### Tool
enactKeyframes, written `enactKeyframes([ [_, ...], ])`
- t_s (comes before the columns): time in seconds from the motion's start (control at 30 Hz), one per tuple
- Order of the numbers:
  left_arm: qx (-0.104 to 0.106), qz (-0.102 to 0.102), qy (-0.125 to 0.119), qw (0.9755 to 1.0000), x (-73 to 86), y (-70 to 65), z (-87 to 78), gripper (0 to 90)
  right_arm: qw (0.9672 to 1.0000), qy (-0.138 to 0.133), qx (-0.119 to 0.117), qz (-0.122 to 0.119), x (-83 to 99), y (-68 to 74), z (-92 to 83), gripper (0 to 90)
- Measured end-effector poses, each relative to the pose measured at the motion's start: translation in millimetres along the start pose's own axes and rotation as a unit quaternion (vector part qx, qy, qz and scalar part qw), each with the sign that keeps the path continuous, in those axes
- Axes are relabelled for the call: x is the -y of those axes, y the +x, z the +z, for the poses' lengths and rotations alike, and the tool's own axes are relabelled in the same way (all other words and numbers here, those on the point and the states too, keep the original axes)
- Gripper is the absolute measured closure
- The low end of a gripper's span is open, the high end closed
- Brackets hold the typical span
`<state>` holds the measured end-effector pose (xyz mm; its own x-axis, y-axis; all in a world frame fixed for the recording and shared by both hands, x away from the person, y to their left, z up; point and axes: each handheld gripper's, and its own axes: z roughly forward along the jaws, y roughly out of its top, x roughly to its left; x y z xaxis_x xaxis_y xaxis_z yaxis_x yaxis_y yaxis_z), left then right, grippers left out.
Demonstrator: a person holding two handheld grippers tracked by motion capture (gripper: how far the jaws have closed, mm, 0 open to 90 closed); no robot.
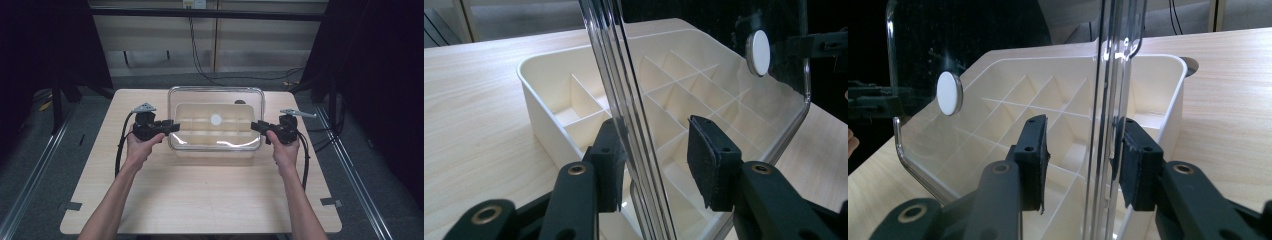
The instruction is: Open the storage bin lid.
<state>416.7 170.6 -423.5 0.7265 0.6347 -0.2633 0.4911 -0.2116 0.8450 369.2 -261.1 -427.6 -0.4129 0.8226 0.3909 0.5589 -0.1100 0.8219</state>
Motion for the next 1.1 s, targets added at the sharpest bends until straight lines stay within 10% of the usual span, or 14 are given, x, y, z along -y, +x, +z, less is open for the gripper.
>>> enactKeyframes([
  [1.1,0.004,0.012,-0.018,0.9998,3.0,-18.9,-22.1,66.6,0.9995,-0.020,-0.023,-0.008,6.5,8.2,-22.9,64.0],
])
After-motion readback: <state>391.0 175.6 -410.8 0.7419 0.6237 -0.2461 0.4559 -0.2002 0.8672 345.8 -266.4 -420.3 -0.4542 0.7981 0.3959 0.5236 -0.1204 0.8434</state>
